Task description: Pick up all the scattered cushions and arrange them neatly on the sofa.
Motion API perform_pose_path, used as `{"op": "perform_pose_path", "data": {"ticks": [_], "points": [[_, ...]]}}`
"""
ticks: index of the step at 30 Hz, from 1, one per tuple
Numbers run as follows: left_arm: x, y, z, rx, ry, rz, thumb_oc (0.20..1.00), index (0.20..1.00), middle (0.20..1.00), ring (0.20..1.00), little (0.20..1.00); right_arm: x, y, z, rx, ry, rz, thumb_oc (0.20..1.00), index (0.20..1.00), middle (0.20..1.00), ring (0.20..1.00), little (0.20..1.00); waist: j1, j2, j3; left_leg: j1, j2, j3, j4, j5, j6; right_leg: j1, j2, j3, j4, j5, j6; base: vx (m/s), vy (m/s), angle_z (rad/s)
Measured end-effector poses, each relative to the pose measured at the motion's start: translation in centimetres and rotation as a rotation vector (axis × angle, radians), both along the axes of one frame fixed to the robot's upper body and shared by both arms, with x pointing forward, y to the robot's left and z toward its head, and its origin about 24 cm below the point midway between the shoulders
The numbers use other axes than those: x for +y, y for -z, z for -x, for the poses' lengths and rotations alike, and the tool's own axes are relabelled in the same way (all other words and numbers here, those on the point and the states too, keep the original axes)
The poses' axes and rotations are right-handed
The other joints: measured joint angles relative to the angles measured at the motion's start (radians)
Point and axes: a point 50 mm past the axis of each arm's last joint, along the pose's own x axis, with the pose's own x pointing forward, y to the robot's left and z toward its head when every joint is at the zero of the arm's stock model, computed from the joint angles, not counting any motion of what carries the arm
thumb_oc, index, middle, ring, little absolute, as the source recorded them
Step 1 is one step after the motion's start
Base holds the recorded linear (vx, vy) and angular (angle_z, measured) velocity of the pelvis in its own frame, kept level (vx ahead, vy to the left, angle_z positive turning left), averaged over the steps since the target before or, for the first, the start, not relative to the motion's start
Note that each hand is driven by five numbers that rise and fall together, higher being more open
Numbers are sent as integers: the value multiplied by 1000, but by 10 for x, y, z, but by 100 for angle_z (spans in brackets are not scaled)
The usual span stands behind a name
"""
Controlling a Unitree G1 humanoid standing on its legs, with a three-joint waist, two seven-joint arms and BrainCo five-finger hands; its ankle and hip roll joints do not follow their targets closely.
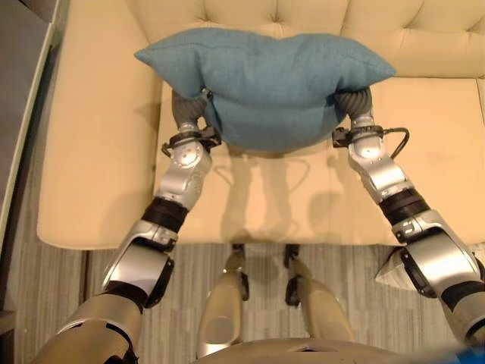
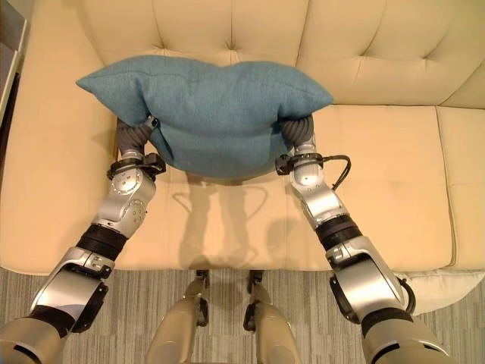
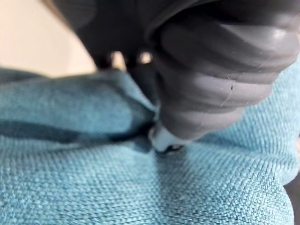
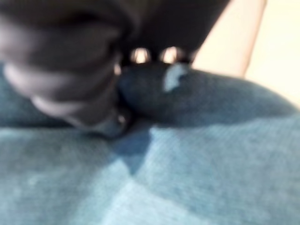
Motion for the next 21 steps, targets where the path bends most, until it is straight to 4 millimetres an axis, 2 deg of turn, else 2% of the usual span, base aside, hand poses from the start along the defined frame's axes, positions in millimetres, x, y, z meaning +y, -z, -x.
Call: {"op": "perform_pose_path", "data": {"ticks": [4,5,6,7,8,12,16,20,21], "points": [[1,-14,-7,-22,-16,-19,200,200,200,200,200,2,-17,-5,-31,9,38,200,200,200,200,200,-8,-1,0,-38,0,-3,0,0,0,-36,0,0,0,2,-1,3,-2,1],[2,-18,-10,-24,-28,-34,376,376,376,376,376,3,-22,-9,-38,15,57,200,200,200,200,200,-11,-1,0,-48,0,-3,1,2,-2,-47,0,0,0,6,-2,9,-1,-3],[3,-23,-14,-24,-39,-47,1000,1000,1000,1000,1000,5,-31,-12,-47,21,84,498,498,498,498,498,-11,-2,0,-60,0,-3,2,3,-2,-61,1,0,0,9,-1,9,-1,-3],[8,-31,-17,-32,-59,-63,1000,1000,1000,1000,1000,4,-39,-15,-62,36,88,777,777,777,777,777,-11,-2,-2,-73,0,-3,2,7,-2,-73,0,0,0,12,-1,3,13,-3],[10,-52,-24,-48,-82,-123,1000,1000,1000,1000,1000,3,-58,-21,-78,73,112,1000,1000,1000,1000,1000,-10,-2,-2,-102,1,-7,1,17,-5,-103,1,-1,0,20,3,0,0,0],[7,-86,-26,-114,-89,-154,1000,1000,1000,1000,1000,6,-87,-23,-126,110,123,1000,1000,1000,1000,1000,-11,-2,-2,-145,0,-11,0,27,-2,-144,0,-1,0,29,8,4,6,1],[12,-114,-26,-152,-130,-199,1000,1000,1000,1000,1000,-9,-106,-25,-138,216,126,1000,1000,1000,1000,1000,-7,0,-3,-192,-1,-28,1,38,-6,-186,0,-10,0,33,3,28,25,6],[36,-123,-22,-167,-196,-244,1000,1000,1000,1000,1000,-19,-116,-23,-159,241,158,1000,1000,1000,1000,1000,-5,0,-3,-201,-2,-27,0,38,-6,-198,-1,-9,0,34,1,53,16,-3],[44,-126,-19,-177,-228,-274,1000,1000,1000,1000,1000,-28,-120,-21,-167,261,165,1000,1000,1000,1000,1000,1,1,-3,-201,-2,-29,0,38,-6,-198,-2,-9,0,34,1,62,30,0]]}}
